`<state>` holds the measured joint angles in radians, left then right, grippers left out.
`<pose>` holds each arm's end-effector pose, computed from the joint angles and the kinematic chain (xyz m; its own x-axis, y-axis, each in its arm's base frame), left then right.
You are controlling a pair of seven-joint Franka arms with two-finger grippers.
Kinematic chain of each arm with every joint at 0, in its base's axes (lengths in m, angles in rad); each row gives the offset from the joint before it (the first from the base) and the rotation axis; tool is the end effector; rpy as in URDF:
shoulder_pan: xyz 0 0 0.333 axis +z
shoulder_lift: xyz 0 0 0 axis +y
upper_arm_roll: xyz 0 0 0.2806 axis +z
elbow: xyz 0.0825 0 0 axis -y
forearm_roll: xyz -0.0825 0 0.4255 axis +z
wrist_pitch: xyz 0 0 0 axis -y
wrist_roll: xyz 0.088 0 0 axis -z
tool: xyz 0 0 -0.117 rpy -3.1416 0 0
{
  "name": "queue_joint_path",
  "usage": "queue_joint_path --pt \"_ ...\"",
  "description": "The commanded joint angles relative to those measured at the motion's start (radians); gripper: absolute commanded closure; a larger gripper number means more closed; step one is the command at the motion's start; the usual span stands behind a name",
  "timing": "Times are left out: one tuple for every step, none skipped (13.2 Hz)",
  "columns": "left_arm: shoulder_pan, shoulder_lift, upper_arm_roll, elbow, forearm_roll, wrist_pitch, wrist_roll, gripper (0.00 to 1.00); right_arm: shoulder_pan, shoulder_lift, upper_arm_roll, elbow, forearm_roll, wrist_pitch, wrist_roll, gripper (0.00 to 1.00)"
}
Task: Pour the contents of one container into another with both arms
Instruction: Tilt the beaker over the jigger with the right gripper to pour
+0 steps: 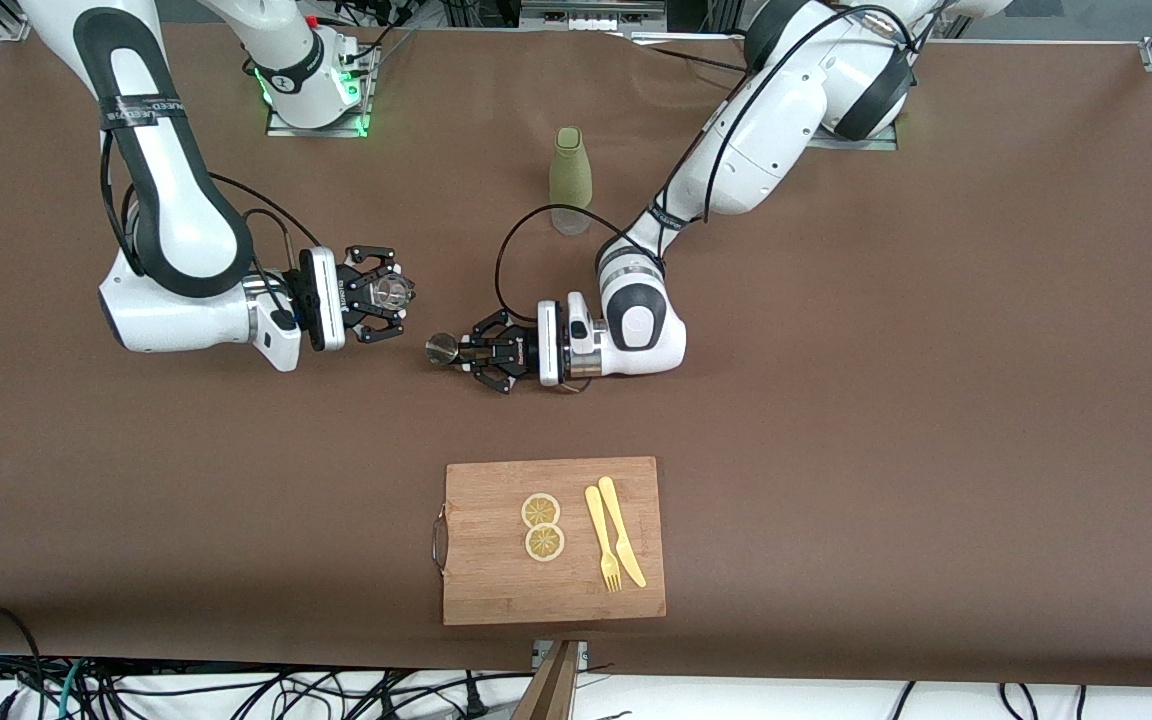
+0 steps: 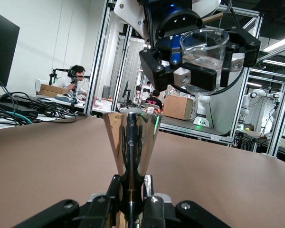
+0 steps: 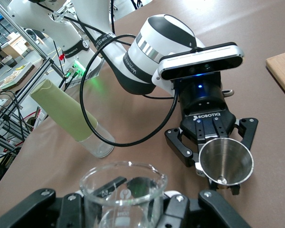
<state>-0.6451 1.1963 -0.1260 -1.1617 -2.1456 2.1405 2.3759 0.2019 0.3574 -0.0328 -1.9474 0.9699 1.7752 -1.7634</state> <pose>0.5422 -0.5485 0.0472 0.2064 0.0445 0.9775 -0.9742 -0.0840 0.2095 0.5696 0.1782 0.2282 0.2812 0.6525 0.7036 0.8922 0.0921 -0.4421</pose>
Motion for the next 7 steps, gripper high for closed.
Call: queue_joint_path --pt "0.005 0.000 0.003 -0.012 -0.028 -0.031 0.011 1.00 0.005 -0.034 0.005 -0.025 -0.022 -0.020 0.021 0.95" --pt "0.008 -0.001 0.003 -0.018 -0.028 -0.037 0.011 1.00 0.007 -0.034 0.005 -0.025 -0.023 -0.020 0.025 0.95" --pt "0.010 -0.001 0.005 -0.023 -0.026 -0.039 0.011 1.00 0.007 -0.034 0.007 -0.027 -0.023 -0.022 0.031 0.95" --pt "0.012 -0.004 0.012 -0.026 -0.025 -0.047 0.011 1.00 0.008 -0.031 0.007 -0.025 -0.026 -0.028 0.045 0.95" --pt "0.010 -0.007 0.019 -0.032 -0.025 -0.053 0.011 1.00 0.014 -0.028 0.007 -0.025 -0.033 -0.028 0.054 0.95" --pt "0.009 -0.009 0.019 -0.033 -0.025 -0.053 0.011 1.00 0.019 -0.026 0.007 -0.025 -0.043 -0.028 0.076 0.95" --pt "0.009 -0.009 0.019 -0.033 -0.025 -0.053 0.011 1.00 0.024 -0.025 0.007 -0.025 -0.045 -0.033 0.097 0.95"
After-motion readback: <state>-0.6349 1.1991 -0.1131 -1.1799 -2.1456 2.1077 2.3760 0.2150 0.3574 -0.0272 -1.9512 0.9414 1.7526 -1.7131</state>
